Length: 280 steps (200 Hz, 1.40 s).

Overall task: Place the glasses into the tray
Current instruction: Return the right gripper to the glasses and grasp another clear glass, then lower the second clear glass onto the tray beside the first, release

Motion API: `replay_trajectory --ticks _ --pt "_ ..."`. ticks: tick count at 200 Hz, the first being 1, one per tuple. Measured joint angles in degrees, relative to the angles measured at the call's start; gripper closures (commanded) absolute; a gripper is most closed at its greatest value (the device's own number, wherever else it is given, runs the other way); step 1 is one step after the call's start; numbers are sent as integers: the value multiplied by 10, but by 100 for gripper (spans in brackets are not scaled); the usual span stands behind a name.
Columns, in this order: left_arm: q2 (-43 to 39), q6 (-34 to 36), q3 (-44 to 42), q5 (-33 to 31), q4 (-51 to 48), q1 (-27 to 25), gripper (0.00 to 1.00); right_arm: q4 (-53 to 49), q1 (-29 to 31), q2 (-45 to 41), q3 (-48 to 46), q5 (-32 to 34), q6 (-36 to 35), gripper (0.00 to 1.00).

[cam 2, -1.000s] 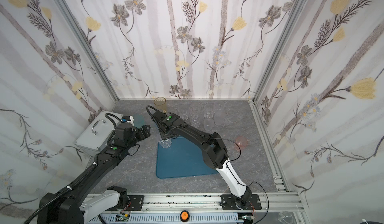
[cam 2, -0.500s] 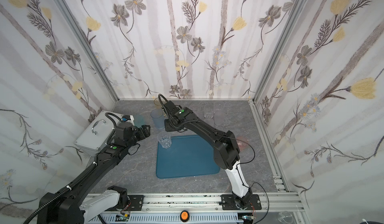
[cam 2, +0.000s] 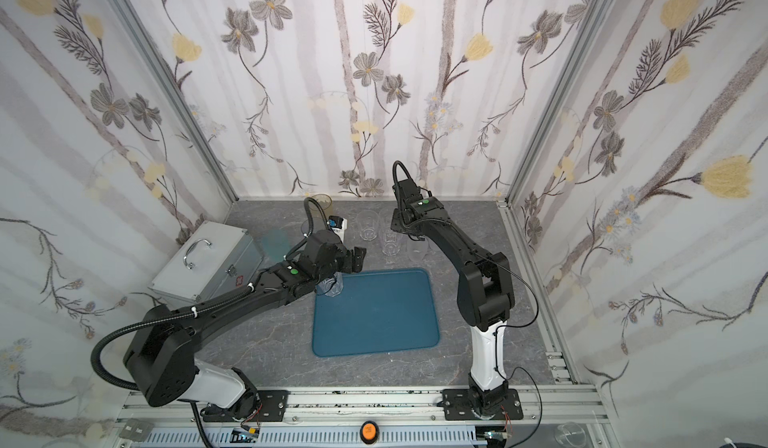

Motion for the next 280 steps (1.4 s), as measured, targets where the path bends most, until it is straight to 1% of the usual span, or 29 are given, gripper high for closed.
replay_trajectory --ticks 29,51,70,96,126,151,165,184,202,217,241,259,280 --pt "51 12 19 10 0 -19 11 0 -4 41 32 2 -15 63" --pt "75 14 26 22 0 -22 11 1 -4 67 55 -1 -24 68" --pt "92 17 28 28 0 -22 11 0 -5 88 68 -1 -27 70" --pt "103 21 29 42 0 -22 11 0 -5 109 81 -1 -29 74" --pt "105 21 30 49 0 -23 11 0 -4 130 93 -3 -34 84" --pt "100 21 30 47 0 -22 11 -2 -2 135 93 -5 -40 91" --pt "90 21 26 41 1 -22 11 -5 2 132 93 1 -47 94" --pt "70 20 13 29 3 -19 11 -11 15 116 88 7 -55 95" --pt "32 19 -8 12 2 -8 11 -18 38 76 73 20 -66 95" --pt "-5 13 -27 0 4 12 10 -28 61 26 56 30 -72 95" --pt "-64 7 -55 -10 5 51 10 -25 99 -48 4 41 -72 94" --pt "-104 7 -78 -17 7 76 10 -31 130 -67 -40 45 -63 94" --pt "-149 9 -108 -35 7 82 9 -45 169 -80 -87 42 -51 94"
